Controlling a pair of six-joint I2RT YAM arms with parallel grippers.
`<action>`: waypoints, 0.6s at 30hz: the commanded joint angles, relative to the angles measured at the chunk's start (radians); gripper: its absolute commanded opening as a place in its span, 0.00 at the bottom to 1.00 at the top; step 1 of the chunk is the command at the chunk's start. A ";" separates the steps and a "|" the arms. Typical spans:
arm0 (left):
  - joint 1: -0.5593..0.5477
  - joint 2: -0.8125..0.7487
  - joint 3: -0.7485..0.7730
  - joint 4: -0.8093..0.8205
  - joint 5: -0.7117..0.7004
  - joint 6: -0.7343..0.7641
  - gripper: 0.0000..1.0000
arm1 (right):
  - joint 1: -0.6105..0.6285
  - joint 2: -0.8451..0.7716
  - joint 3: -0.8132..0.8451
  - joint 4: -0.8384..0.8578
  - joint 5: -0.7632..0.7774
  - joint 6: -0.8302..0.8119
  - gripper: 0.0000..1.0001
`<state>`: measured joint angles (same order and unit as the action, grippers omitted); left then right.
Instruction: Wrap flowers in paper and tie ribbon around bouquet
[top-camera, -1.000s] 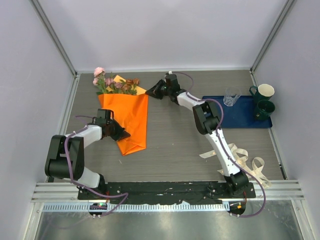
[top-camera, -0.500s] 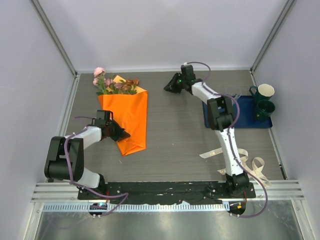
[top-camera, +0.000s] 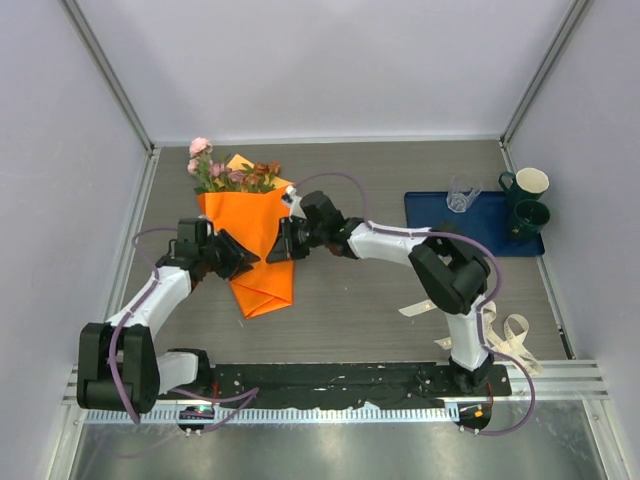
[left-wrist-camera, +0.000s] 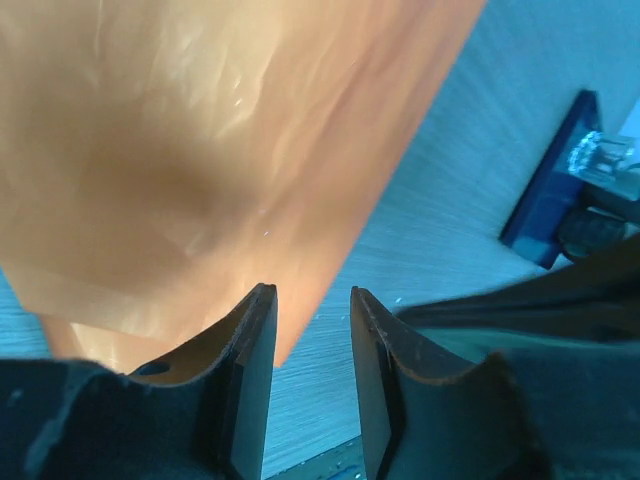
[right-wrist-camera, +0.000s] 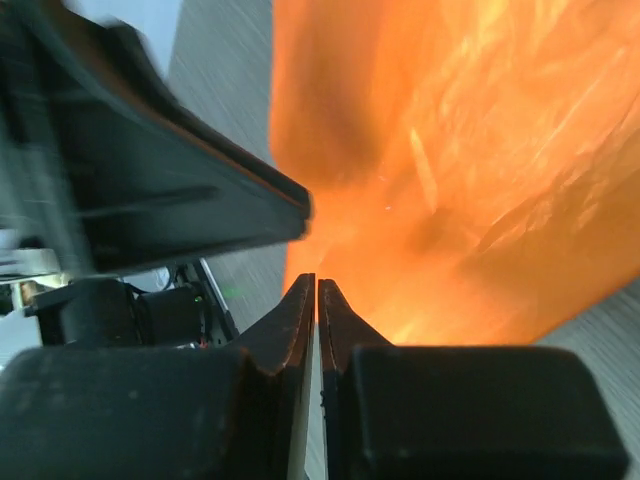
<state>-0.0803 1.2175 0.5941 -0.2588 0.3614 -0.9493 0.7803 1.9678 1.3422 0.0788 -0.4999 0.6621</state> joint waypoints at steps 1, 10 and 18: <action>0.036 -0.018 0.073 -0.023 0.048 0.035 0.39 | 0.002 0.071 -0.031 0.176 -0.042 0.060 0.10; 0.074 0.097 0.041 -0.008 0.050 0.035 0.13 | 0.046 0.149 -0.072 0.294 -0.071 0.142 0.05; 0.128 0.085 -0.034 -0.045 -0.076 0.052 0.03 | 0.066 0.190 -0.127 0.462 -0.112 0.231 0.05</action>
<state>0.0299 1.3159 0.5728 -0.2787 0.3660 -0.9249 0.8364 2.1311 1.2465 0.3824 -0.5663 0.8276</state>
